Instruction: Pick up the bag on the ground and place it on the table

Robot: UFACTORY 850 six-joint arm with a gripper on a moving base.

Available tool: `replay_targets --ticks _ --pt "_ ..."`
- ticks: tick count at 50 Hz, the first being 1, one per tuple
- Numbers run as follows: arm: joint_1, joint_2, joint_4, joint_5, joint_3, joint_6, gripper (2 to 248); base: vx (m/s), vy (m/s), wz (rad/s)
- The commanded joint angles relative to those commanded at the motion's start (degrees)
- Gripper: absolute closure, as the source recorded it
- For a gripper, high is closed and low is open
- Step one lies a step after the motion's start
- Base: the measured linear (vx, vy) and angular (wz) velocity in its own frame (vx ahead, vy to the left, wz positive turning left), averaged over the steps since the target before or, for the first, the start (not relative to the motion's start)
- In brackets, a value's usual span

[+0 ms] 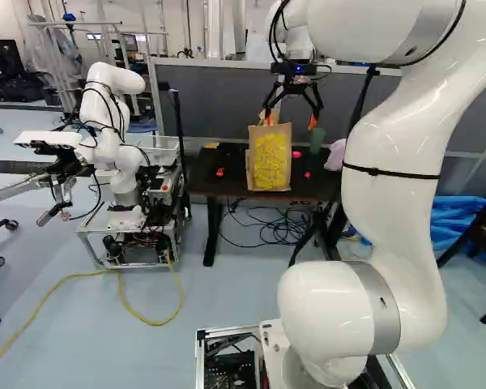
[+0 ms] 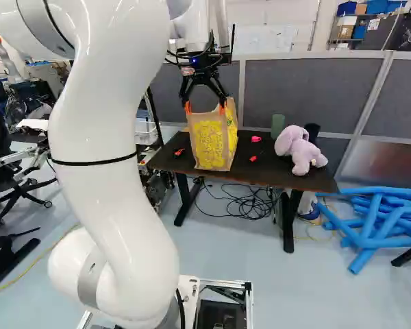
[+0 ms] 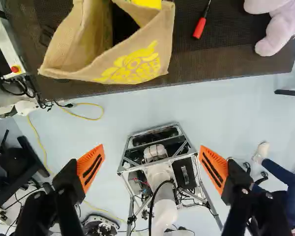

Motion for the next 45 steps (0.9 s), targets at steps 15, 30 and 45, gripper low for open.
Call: replay_targets --ticks 15,30,45 --pt "0.0 0.0 0.0 0.0 0.0 0.0 3 -0.135 0.002 0.017" --pt "0.0 0.0 0.0 0.0 0.0 0.0 3 -0.045 -0.001 0.006" --pt "0.0 0.0 0.0 0.0 0.0 0.0 3 0.010 0.000 0.000"
